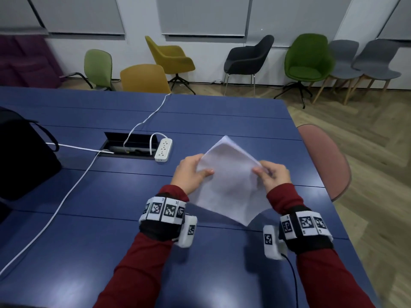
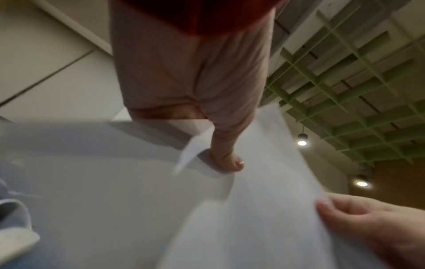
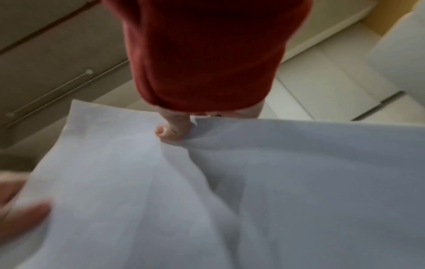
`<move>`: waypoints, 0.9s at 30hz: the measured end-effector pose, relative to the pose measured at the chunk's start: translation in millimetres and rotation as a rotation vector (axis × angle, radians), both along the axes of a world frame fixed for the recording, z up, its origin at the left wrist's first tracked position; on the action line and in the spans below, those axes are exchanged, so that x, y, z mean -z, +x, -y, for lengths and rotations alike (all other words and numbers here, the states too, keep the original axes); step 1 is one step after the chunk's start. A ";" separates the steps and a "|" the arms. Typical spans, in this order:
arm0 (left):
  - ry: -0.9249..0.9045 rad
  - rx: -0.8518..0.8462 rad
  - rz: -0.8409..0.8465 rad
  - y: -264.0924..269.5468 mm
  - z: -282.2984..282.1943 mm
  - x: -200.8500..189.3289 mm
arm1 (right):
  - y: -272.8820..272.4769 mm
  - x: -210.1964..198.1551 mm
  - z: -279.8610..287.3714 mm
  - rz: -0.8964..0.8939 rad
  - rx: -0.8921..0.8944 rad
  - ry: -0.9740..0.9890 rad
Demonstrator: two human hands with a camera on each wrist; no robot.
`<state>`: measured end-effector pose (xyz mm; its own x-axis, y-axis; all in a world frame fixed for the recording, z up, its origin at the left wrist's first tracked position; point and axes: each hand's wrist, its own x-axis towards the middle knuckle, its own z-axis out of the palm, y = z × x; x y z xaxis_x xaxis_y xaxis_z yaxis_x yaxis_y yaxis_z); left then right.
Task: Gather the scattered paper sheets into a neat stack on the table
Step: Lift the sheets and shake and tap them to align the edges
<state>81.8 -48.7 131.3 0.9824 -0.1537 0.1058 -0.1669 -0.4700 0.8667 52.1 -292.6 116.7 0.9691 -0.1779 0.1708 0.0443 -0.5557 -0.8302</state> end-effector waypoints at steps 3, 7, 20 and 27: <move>-0.005 -0.107 0.045 4.4 -22.4 -13.8 | -3.5 -11.8 10.4 0.107 -0.016 0.330; -0.569 -0.156 0.084 -1.6 -24.8 -36.9 | -11.5 -19.4 14.5 0.185 -0.035 0.577; -0.454 0.039 -0.384 -15.5 5.9 42.0 | -16.6 14.4 3.1 -0.015 -0.073 0.502; -0.487 -0.012 -0.310 -17.0 9.4 20.3 | -15.5 -7.4 -7.8 0.057 -0.017 0.601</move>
<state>64.7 -58.1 111.0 0.9802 -0.1476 -0.1319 0.1326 -0.0052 0.9912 36.6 -284.7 124.1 0.9650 -0.2437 0.0970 0.1027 0.0109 -0.9947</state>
